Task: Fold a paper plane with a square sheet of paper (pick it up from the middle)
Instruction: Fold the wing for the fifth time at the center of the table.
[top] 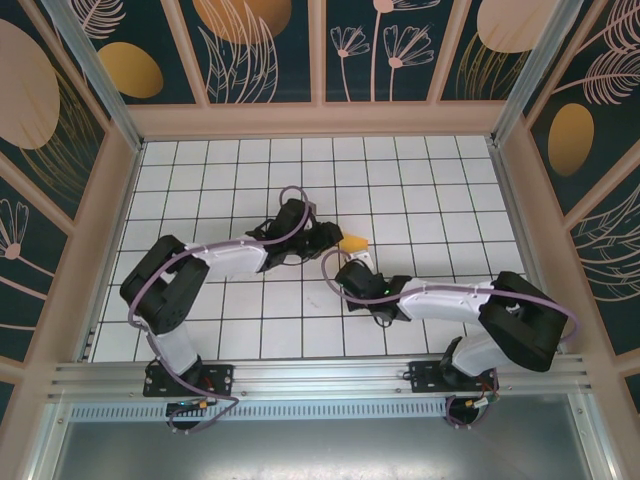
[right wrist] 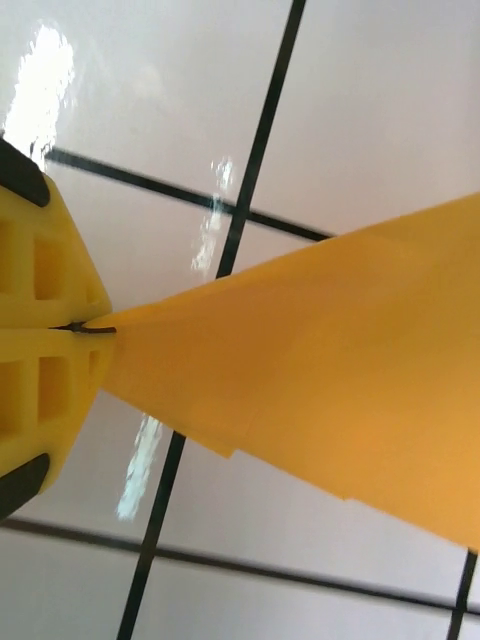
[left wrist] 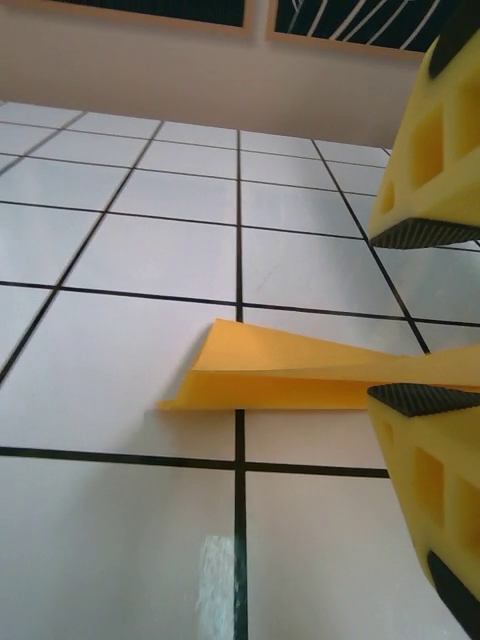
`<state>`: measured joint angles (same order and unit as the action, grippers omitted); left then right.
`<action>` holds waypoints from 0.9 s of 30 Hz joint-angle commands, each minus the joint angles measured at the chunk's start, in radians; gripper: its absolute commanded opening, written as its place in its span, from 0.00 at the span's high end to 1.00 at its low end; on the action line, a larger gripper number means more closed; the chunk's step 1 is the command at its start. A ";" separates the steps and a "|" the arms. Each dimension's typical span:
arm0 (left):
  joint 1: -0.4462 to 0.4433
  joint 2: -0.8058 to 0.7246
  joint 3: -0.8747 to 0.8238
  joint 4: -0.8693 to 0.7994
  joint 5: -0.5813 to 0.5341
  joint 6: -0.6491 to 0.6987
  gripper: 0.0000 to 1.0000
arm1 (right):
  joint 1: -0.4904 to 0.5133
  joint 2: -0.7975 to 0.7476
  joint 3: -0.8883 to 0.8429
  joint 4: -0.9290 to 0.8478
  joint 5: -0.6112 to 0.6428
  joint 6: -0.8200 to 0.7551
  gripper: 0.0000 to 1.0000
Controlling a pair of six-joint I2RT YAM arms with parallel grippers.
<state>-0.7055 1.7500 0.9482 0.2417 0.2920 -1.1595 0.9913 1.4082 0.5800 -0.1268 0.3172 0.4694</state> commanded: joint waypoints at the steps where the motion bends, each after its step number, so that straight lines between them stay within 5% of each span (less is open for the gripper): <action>1: 0.012 -0.078 -0.033 -0.007 -0.055 0.019 0.56 | -0.037 -0.028 -0.036 0.142 -0.199 -0.067 0.96; 27: 0.012 -0.203 -0.152 0.063 -0.118 0.063 0.55 | -0.267 0.063 -0.094 0.394 -0.714 -0.106 0.94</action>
<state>-0.6933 1.5715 0.8127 0.2680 0.1886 -1.1252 0.7494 1.4586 0.5072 0.1921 -0.2958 0.3496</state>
